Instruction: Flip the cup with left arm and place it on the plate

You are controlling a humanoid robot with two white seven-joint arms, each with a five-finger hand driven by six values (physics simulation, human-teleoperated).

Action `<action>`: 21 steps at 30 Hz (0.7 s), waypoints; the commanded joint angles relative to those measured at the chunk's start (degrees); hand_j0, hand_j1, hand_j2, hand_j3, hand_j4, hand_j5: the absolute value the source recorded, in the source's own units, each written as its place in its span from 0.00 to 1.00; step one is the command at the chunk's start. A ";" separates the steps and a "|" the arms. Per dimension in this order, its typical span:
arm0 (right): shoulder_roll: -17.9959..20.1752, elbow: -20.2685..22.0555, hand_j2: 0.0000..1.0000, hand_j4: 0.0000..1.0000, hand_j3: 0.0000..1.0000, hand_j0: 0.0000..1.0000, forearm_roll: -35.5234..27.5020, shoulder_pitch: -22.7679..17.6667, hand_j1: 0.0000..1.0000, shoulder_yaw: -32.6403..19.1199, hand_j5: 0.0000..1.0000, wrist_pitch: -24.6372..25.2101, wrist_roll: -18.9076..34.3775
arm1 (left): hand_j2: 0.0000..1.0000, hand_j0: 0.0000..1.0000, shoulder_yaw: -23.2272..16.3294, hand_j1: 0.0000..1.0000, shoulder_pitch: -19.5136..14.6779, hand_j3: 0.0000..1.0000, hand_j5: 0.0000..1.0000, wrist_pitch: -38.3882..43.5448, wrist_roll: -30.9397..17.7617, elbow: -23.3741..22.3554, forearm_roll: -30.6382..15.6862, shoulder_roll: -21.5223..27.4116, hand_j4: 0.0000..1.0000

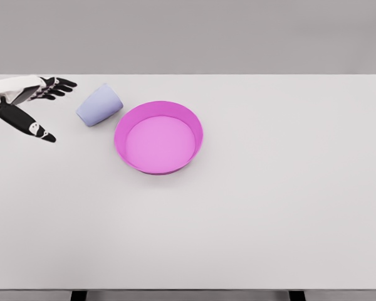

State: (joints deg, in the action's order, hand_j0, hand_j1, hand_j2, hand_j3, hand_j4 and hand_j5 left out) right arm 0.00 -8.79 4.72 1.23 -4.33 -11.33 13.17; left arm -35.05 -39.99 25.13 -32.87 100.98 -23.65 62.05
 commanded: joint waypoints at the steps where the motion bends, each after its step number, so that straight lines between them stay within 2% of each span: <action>1: 0.00 0.00 1.00 1.00 1.00 1.00 0.02 0.00 1.00 -0.06 1.00 -0.01 0.02 | 1.00 1.00 1.91 1.00 0.00 1.00 1.00 0.80 -1.32 -0.17 2.20 -2.98 1.00; 2: 0.00 0.00 1.00 1.00 1.00 1.00 0.02 0.00 1.00 -0.06 1.00 -0.01 0.02 | 1.00 1.00 3.85 1.00 0.09 1.00 1.00 0.72 -1.24 -0.52 2.82 -4.65 1.00; 6: 0.00 0.00 1.00 1.00 1.00 1.00 0.02 0.00 1.00 -0.06 1.00 -0.01 0.02 | 1.00 1.00 3.94 1.00 -1.05 1.00 1.00 0.36 -0.53 -4.91 5.81 -11.34 1.00; 8: 0.00 0.00 1.00 1.00 1.00 1.00 0.02 0.00 1.00 0.02 1.00 -0.01 0.02 | 1.00 1.00 3.76 1.00 -1.58 1.00 1.00 -1.13 -0.53 -8.86 5.89 -13.62 1.00; 10: 0.00 0.00 1.00 1.00 1.00 1.00 0.02 0.00 1.00 0.02 1.00 -0.01 0.02 | 1.00 1.00 3.32 1.00 -1.67 1.00 1.00 -6.22 -0.53 -12.82 5.81 -14.85 1.00; 13: 0.00 0.00 1.00 1.00 1.00 1.00 0.02 0.00 1.00 0.02 1.00 -0.01 0.02 | 1.00 1.00 3.06 1.00 -1.67 1.00 1.00 -7.46 -0.44 -17.21 5.37 -18.10 1.00; 18: 0.00 0.00 1.00 1.00 1.00 1.00 0.02 0.00 1.00 0.02 1.00 -0.01 0.02 | 1.00 1.00 2.97 1.00 -1.76 1.00 1.00 -7.46 -0.27 -22.32 5.81 -21.36 1.00; 21: 0.00 0.00 1.00 1.00 1.00 1.00 0.02 0.00 1.00 0.02 1.00 -0.01 0.02 | 1.00 1.00 3.06 1.00 -1.85 1.00 1.00 -7.46 2.02 -23.37 7.47 -22.41 1.00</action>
State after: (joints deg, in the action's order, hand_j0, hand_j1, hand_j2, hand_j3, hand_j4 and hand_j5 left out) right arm 0.00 -8.79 4.72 1.23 -4.31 -11.33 13.17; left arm -32.03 -41.84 17.82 -31.99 78.89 -16.85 40.67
